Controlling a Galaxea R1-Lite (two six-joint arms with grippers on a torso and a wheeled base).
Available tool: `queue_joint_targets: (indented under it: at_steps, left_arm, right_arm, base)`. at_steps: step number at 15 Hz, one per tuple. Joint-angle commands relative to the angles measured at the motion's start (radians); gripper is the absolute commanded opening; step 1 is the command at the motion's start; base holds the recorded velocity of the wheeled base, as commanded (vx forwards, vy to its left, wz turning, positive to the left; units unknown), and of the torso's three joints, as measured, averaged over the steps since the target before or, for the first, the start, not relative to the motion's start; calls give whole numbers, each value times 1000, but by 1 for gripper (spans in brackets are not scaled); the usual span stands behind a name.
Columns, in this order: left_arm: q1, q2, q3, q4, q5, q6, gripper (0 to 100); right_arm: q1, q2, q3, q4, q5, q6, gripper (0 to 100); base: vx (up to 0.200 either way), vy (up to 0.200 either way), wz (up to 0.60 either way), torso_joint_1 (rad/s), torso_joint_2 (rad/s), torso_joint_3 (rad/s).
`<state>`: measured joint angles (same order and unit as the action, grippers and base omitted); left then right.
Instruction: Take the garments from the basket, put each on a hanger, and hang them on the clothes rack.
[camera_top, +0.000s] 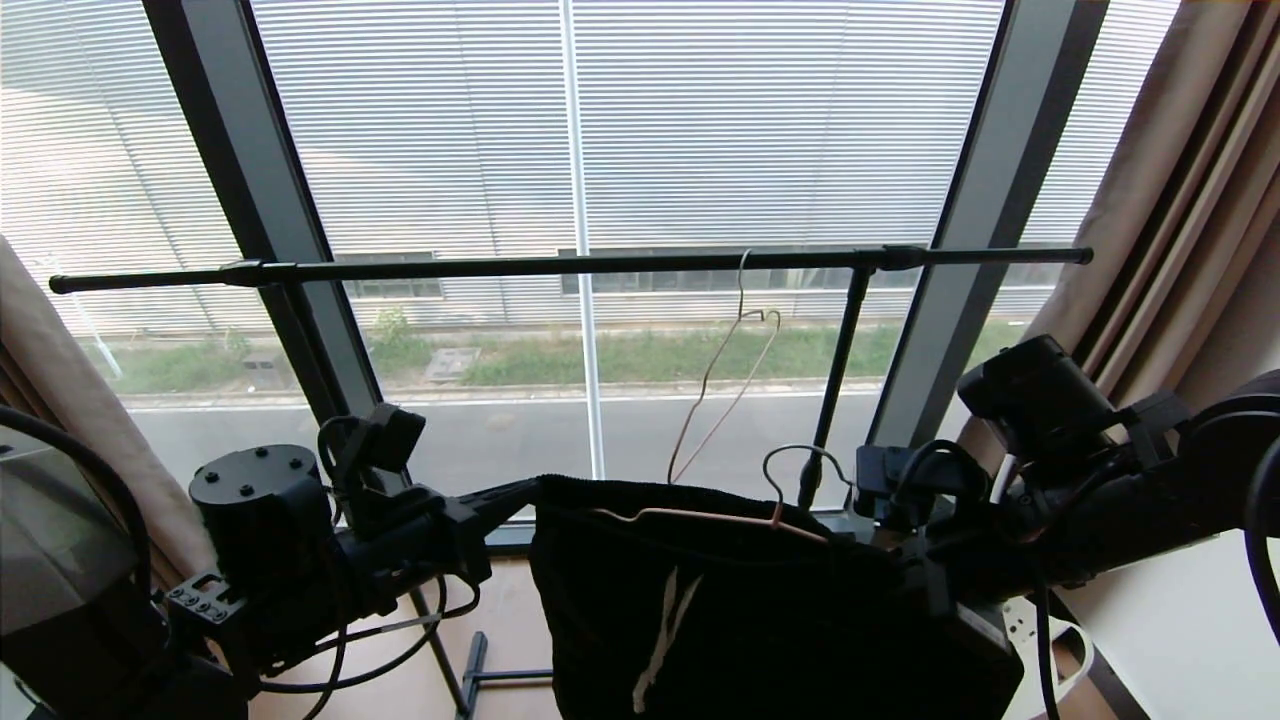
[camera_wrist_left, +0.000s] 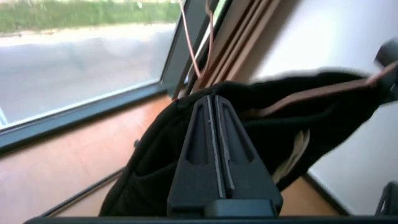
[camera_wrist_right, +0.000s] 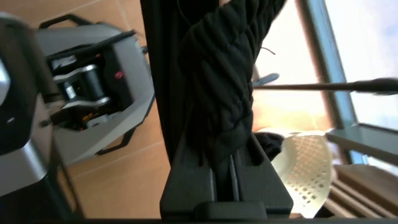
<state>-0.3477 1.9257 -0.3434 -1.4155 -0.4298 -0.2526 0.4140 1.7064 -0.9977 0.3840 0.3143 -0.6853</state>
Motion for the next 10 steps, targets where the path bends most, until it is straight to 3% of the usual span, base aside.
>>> queue_joint_targets:
  at_steps: [1,5,10]
  left_arm:
    - [-34,-83,-83,115,0,24,0]
    - [-90,-205,-230,429,8,85,0]
    - [-172,-225,-318,584,69,114,0]
  right_arm:
    - [2,4,5,-16,2,1,0]
    - [14,21,8,-42,0,1,0]
    - [14,21,11,-63,3,6,0]
  base:
    - [0,0,0,0,0,0]
    - [0,0,0,0,0,0]
    - [0,0,0,0,0,0]
